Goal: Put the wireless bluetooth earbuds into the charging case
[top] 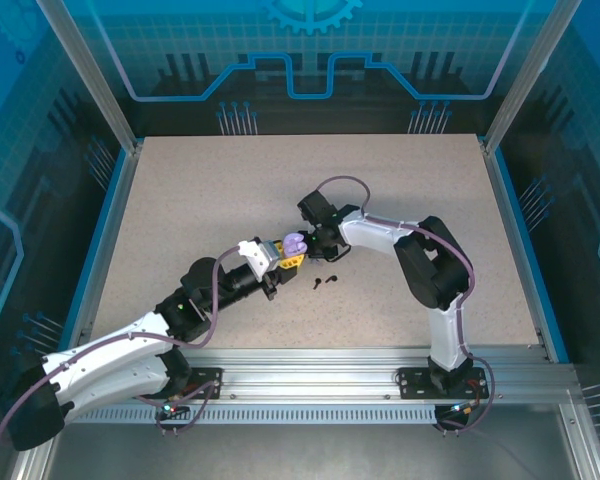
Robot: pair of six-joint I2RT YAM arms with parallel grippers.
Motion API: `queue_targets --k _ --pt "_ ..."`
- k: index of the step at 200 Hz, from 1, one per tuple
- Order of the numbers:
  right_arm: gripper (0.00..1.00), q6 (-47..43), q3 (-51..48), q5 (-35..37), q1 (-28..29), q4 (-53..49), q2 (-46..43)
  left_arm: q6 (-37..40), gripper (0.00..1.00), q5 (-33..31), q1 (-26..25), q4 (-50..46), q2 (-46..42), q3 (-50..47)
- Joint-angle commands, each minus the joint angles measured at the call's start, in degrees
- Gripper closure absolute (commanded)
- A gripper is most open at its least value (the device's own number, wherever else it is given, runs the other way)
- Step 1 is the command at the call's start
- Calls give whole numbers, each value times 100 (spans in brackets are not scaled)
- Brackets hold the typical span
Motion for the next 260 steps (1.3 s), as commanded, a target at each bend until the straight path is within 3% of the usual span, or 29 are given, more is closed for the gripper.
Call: queue_targets --k 1,90,260 --pt "45 -208 157 380 91 -478 -126 167 98 -131 -36 37 -5 67" --pt "52 -890 858 397 186 -1474 426 175 97 -152 -31 24 27 64" --pt "64 -1441 1347 929 419 -2390 851 157 97 -172 -37 3 14 51"
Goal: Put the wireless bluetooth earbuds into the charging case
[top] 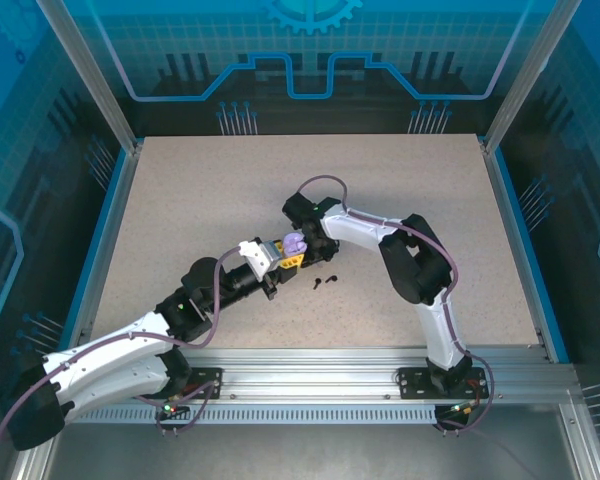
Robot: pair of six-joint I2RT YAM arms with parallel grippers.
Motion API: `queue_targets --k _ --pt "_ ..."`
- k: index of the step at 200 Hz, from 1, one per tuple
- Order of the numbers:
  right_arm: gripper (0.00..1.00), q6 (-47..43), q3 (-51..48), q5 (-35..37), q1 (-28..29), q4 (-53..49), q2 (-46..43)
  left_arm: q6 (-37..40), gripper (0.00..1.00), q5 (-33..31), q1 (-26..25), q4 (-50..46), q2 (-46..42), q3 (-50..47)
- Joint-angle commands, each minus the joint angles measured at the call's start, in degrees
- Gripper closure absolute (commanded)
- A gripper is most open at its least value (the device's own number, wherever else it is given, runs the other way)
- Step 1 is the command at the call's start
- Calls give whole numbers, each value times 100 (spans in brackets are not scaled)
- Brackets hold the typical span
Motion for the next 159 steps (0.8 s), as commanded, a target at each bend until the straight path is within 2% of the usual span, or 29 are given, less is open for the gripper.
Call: queue_targets --k 1,84,159 --pt "64 -145 115 90 83 -427 167 52 97 -109 -39 22 -2 48" --pt "65 -139 209 170 91 -376 361 42 97 -110 -33 6 4 62" --pt "74 -103 320 220 80 -401 585 59 97 -117 -36 -4 -12 57"
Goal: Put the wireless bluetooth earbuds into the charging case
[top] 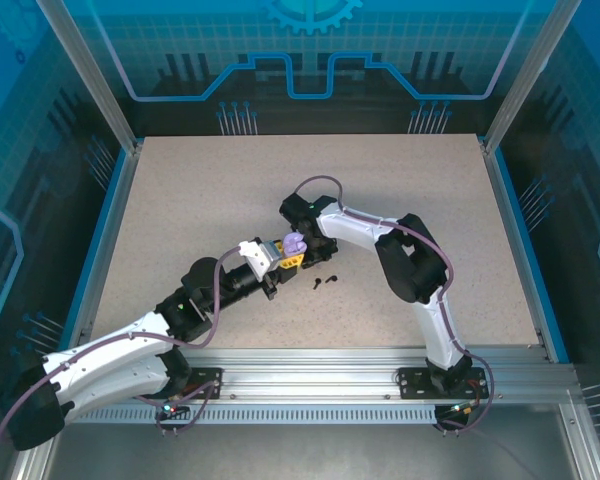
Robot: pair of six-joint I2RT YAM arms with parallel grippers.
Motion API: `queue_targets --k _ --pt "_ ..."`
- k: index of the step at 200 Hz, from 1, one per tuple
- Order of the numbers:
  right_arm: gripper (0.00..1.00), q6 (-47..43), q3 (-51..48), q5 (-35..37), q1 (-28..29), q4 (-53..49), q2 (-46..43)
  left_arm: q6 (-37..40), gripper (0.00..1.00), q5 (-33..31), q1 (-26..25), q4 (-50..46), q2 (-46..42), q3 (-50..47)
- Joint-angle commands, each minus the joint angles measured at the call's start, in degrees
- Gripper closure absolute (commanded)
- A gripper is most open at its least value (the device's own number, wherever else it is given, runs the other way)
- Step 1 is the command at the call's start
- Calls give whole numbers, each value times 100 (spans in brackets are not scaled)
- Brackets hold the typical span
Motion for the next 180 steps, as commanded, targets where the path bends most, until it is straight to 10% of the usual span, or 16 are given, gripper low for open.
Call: queue_targets --k 1,88,180 --pt "74 -12 -15 142 51 32 364 55 97 -116 -34 5 -12 57" --pt "78 81 -1121 -53 -191 918 -1084 16 97 -92 -33 54 -22 44" --pt "79 264 -3152 -595 -990 2093 -4969 -223 98 94 -35 646 691 236"
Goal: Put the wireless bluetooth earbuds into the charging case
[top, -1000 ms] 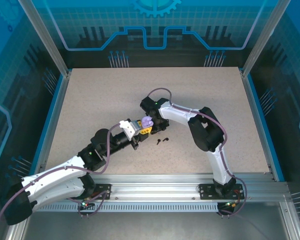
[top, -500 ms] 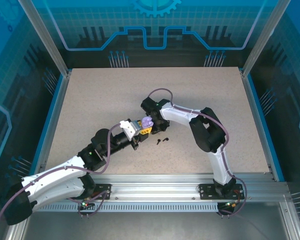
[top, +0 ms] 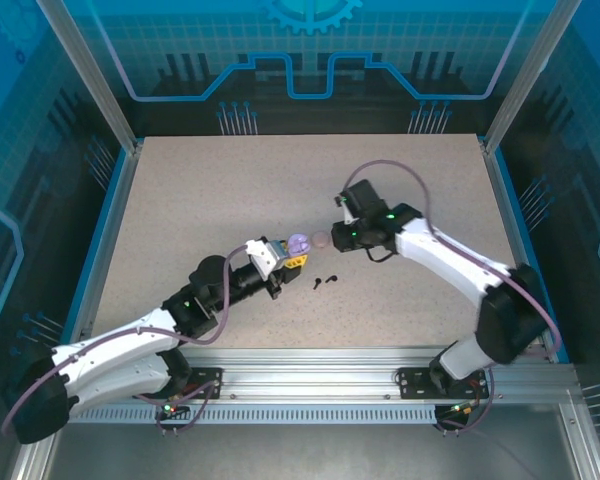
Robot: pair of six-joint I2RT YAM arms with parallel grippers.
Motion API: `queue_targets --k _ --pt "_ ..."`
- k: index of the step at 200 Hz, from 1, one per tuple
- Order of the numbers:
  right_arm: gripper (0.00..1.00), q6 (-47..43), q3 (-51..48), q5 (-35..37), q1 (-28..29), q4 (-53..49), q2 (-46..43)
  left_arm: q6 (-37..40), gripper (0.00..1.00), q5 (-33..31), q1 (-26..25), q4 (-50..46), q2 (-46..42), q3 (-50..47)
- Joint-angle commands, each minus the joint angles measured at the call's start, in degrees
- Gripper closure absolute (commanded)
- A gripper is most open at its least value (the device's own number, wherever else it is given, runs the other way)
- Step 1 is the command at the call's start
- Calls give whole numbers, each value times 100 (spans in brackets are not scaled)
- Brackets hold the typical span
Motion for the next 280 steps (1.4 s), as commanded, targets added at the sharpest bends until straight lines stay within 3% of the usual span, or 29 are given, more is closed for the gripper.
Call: queue_targets --k 1,38,81,118,174,280 --pt "79 155 -406 -420 -166 471 -928 -188 98 112 -34 493 289 239" --pt "79 263 -715 -826 -242 882 -2339 -288 98 307 -36 1179 1052 450" --pt "79 230 -592 -1478 -189 1127 -2954 -426 99 603 -34 1659 1806 775" --pt "79 5 -562 -1476 238 1185 -2972 -602 99 754 -32 2149 2163 837" --pt "79 -206 -491 -1370 664 1371 -2712 -672 99 853 -33 2155 2197 883" --pt "79 -397 -350 -1034 923 1253 -2323 -700 99 880 -37 2069 2125 892"
